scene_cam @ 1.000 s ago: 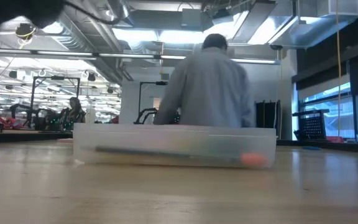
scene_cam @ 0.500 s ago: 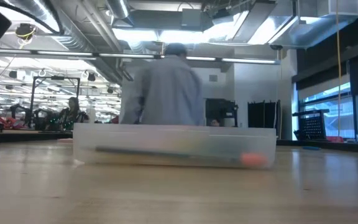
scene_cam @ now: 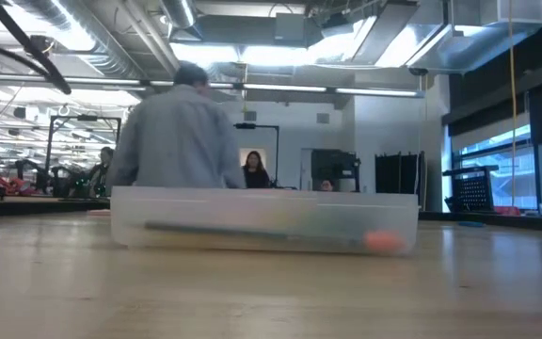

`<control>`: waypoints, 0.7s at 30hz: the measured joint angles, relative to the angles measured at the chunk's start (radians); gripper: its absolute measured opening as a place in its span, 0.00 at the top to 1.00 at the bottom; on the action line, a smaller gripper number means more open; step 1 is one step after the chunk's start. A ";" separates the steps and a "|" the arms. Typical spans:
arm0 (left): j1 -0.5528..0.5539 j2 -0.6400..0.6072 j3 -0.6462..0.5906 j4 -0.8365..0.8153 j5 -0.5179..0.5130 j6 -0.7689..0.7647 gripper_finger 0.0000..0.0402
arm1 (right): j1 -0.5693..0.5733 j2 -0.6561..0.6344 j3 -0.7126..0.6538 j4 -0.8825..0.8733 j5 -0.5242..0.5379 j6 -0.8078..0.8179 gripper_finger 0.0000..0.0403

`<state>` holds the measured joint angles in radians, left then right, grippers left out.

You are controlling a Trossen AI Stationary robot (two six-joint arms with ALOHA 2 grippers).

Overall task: Pack school essentials
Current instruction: Put the black pencil into the pink supply box

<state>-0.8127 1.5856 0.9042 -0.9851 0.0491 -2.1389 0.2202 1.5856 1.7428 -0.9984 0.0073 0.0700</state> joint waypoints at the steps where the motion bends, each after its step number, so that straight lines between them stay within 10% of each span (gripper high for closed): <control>1: 0.000 0.000 -0.010 0.015 0.000 0.000 0.64 | 0.000 0.000 0.000 0.006 0.000 0.000 0.67; 21: -0.006 0.000 -0.111 0.123 0.027 -0.080 0.64 | 0.000 0.000 0.000 0.068 0.000 -0.003 0.67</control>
<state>-0.8188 1.5852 0.7928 -0.8620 0.0761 -2.2192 0.2200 1.5856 1.7428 -0.9306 0.0074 0.0666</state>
